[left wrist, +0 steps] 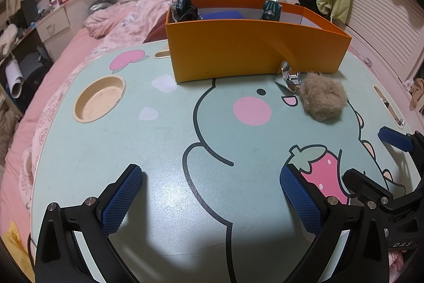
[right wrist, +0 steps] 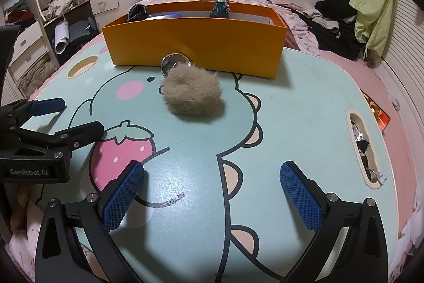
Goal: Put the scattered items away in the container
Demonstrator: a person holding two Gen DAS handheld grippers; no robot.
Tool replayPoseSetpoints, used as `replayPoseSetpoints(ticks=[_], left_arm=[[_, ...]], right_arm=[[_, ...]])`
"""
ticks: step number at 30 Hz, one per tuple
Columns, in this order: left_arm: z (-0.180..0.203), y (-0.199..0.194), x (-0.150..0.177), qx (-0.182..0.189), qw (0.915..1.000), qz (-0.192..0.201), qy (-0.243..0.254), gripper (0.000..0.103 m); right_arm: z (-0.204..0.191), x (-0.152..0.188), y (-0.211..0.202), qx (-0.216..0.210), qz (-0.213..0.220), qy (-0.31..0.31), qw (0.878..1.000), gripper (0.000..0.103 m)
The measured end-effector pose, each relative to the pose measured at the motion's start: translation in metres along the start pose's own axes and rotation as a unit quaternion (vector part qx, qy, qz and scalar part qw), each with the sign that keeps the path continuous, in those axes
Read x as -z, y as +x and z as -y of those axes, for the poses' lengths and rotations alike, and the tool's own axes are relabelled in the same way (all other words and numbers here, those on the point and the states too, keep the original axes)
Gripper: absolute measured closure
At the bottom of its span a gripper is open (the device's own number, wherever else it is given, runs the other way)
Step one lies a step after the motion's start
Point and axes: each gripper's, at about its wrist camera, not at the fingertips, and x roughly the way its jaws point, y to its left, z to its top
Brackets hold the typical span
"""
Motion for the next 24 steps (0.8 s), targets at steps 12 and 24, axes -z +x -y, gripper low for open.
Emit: replayPoseSetpoints(ticks=[12, 24], left_arm=[[0.0, 0.0, 0.0, 0.0, 1.0, 0.0, 0.0, 0.0], [0.0, 0.001, 0.0, 0.001, 1.0, 0.0, -0.001, 0.0]], right_arm=[[0.002, -0.001, -0.001, -0.004, -0.008, -0.007, 1.0, 0.001], [0.012, -0.007, -0.013, 0.005, 0.031, 0.03, 0.999, 0.001]])
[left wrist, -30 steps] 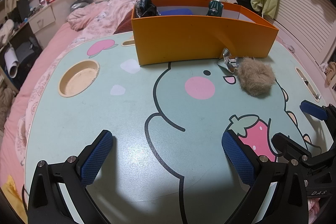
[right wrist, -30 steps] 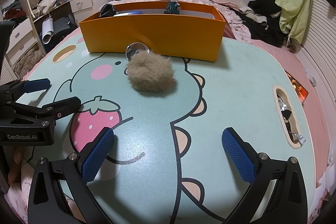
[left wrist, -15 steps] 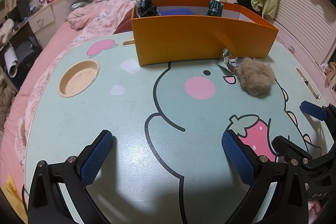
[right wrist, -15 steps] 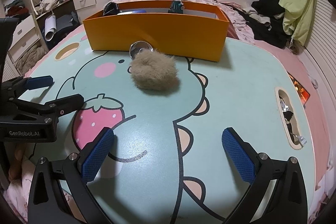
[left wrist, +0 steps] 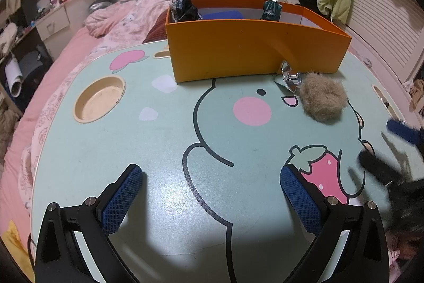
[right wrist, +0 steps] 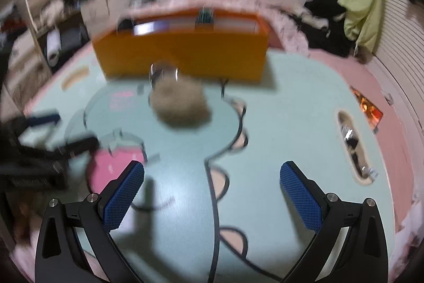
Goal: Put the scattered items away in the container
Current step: 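Grasp the beige fluffy pompom with the right gripper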
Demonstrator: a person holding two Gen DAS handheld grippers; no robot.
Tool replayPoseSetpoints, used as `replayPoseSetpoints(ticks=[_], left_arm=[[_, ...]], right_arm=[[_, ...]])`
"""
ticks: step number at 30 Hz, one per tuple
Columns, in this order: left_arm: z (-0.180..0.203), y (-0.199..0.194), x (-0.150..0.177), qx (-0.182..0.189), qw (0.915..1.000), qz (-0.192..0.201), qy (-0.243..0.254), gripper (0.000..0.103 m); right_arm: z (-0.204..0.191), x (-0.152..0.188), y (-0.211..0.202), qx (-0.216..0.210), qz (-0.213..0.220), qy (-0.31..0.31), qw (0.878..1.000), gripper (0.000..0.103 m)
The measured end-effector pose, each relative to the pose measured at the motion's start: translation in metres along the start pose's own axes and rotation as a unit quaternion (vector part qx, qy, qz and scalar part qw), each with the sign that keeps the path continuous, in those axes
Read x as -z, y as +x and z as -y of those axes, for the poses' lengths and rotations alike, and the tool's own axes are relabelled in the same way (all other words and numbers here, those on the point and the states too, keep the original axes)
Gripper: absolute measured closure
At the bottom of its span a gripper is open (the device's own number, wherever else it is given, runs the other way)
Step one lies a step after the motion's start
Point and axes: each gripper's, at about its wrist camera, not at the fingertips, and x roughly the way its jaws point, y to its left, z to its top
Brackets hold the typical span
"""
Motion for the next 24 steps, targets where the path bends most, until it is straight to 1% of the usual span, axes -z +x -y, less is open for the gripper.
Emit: replayPoseSetpoints(ticks=[2, 5, 7, 9, 10, 11, 12, 13, 14, 17, 20, 24], left_arm=[[0.0, 0.0, 0.0, 0.0, 1.0, 0.0, 0.0, 0.0], [0.0, 0.0, 0.0, 0.0, 1.0, 0.0, 0.0, 0.0], [0.0, 0.0, 0.0, 0.0, 1.0, 0.0, 0.0, 0.0], [0.0, 0.001, 0.0, 0.001, 1.0, 0.0, 0.0, 0.0], [0.0, 0.001, 0.0, 0.001, 1.0, 0.0, 0.0, 0.0], [0.0, 0.001, 0.0, 0.001, 1.0, 0.0, 0.0, 0.0], [0.001, 0.001, 0.0, 0.001, 1.0, 0.0, 0.0, 0.0], [0.0, 0.001, 0.0, 0.001, 1.0, 0.0, 0.0, 0.0], [0.0, 0.001, 0.0, 0.001, 1.0, 0.0, -0.001, 0.0], [0.0, 0.001, 0.0, 0.001, 1.0, 0.0, 0.0, 0.0], [0.0, 0.001, 0.0, 0.001, 1.0, 0.0, 0.0, 0.0], [0.0, 0.001, 0.0, 0.001, 1.0, 0.0, 0.0, 0.0]], right_arm=[[0.0, -0.011, -0.008, -0.016, 0.023, 0.003, 1.0, 0.001], [-0.006, -0.036, -0.006, -0.014, 0.033, 0.002, 0.999, 0.001], [-0.011, -0.05, 0.007, -0.022, 0.02, 0.002, 1.0, 0.001], [-0.018, -0.059, 0.027, -0.026, -0.008, -0.007, 1.0, 0.004], [-0.02, -0.061, 0.036, -0.015, -0.018, -0.01, 1.0, 0.015], [-0.021, -0.061, 0.045, -0.001, -0.03, -0.012, 0.999, 0.031], [-0.022, -0.057, 0.053, 0.0, -0.047, -0.011, 0.999, 0.041], [-0.021, -0.055, 0.059, -0.012, -0.061, -0.006, 0.998, 0.058], [-0.02, -0.053, 0.055, -0.014, -0.053, -0.004, 0.998, 0.062], [-0.009, -0.047, 0.033, -0.034, -0.027, 0.014, 0.999, 0.063], [0.007, -0.037, 0.009, -0.04, -0.003, 0.028, 0.999, 0.063], [0.024, -0.021, 0.002, -0.057, -0.021, 0.046, 0.997, 0.063]])
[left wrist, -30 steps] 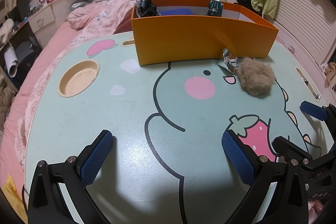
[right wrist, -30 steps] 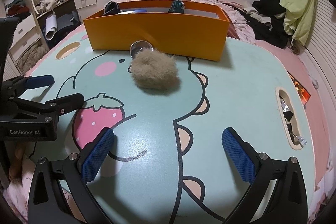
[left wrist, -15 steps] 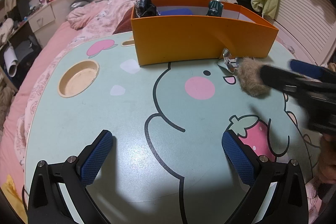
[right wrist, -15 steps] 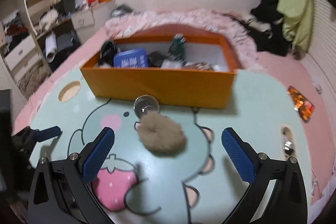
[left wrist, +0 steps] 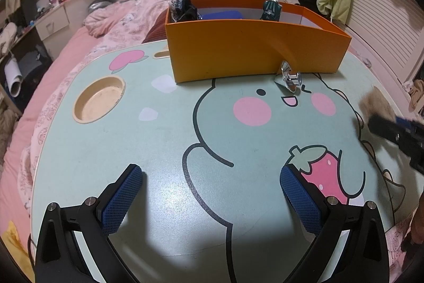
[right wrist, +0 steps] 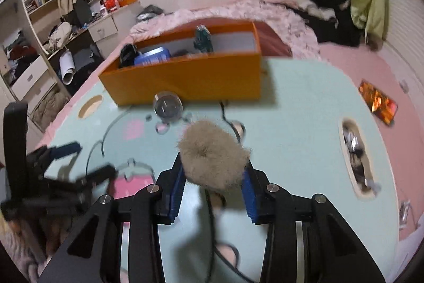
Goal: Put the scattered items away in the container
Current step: 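Grasp the beige fluffy pompom with the right gripper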
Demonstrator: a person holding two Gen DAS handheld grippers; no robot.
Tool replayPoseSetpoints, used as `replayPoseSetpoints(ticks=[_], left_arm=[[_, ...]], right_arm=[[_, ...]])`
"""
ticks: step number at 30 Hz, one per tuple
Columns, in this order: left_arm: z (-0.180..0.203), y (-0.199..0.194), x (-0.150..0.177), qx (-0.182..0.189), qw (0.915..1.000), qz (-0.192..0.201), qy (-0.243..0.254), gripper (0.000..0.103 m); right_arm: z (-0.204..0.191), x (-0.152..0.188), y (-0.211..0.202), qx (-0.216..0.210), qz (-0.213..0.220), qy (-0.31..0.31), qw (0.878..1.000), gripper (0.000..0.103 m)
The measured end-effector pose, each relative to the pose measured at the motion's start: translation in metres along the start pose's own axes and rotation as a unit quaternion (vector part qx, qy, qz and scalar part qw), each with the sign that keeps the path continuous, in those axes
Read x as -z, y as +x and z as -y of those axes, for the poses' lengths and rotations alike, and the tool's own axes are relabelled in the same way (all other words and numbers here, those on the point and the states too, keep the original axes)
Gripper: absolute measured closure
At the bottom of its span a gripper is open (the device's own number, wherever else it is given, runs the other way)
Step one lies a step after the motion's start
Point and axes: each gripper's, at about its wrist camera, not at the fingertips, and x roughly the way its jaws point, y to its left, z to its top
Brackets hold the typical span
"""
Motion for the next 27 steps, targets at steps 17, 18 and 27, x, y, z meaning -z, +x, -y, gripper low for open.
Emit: replayPoseSetpoints(ticks=[17, 18, 27], left_arm=[[0.001, 0.0, 0.0, 0.001, 1.0, 0.0, 0.0, 0.0], [0.001, 0.0, 0.0, 0.001, 1.0, 0.0, 0.0, 0.0], [0.001, 0.0, 0.0, 0.001, 1.0, 0.0, 0.0, 0.0]], right_arm=[[0.003, 0.02, 0.006, 0.053, 0.008, -0.005, 0.999, 0.025], [0.002, 0.019, 0.007, 0.06, 0.005, -0.008, 0.998, 0.025], [-0.004, 0.008, 0.014, 0.051, -0.02, 0.001, 0.998, 0.025]])
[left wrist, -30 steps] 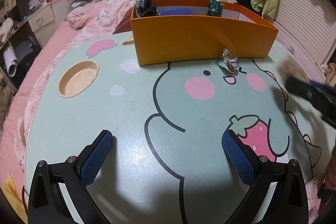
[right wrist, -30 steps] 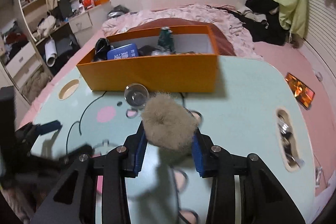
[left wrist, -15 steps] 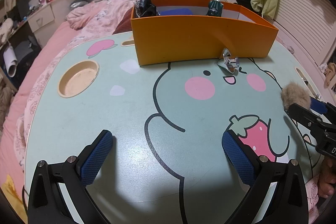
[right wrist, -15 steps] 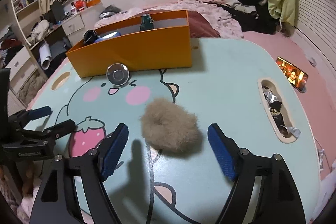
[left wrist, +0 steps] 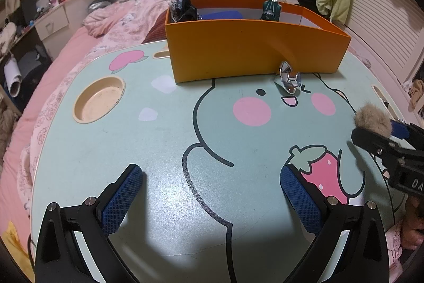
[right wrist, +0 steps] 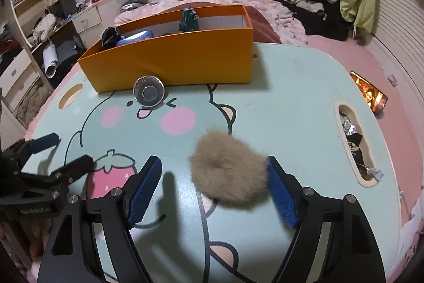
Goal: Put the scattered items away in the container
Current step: 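Grasp the beige fluffy pompom with the right gripper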
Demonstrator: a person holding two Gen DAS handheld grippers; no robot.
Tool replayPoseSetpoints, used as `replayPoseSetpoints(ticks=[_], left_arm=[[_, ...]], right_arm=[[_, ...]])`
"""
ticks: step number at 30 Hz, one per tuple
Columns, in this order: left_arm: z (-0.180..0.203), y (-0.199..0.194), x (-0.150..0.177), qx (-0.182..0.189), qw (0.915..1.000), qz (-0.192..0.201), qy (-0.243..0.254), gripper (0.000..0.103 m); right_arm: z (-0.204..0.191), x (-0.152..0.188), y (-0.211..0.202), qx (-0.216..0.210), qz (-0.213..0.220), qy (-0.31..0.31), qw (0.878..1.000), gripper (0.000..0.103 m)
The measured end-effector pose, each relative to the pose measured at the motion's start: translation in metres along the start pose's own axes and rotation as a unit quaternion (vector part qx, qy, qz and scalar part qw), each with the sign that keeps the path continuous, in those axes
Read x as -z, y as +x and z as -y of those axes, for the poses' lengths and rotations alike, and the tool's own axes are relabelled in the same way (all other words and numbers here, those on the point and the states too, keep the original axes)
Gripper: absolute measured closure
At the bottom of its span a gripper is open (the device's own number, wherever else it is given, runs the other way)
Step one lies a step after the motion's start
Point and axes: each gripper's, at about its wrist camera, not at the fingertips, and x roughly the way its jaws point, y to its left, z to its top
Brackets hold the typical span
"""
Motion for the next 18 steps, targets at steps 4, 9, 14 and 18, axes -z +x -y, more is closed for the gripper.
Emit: replayPoseSetpoints(ticks=[4, 9, 14, 18], left_arm=[[0.0, 0.0, 0.0, 0.0, 1.0, 0.0, 0.0, 0.0], [0.001, 0.0, -0.001, 0.0, 1.0, 0.0, 0.001, 0.0], [0.001, 0.0, -0.004, 0.0, 1.0, -0.003, 0.004, 0.0], [0.011, 0.001, -0.011, 0.005, 0.9997, -0.021, 0.014, 0.0]], right_arm=[[0.0, -0.004, 0.001, 0.001, 0.005, 0.003, 1.0, 0.025], [-0.017, 0.007, -0.005, 0.003, 0.02, -0.047, 0.999, 0.064], [-0.019, 0.025, -0.02, -0.024, 0.054, -0.06, 0.996, 0.064], [0.002, 0.025, -0.023, -0.047, 0.06, -0.01, 0.997, 0.064]])
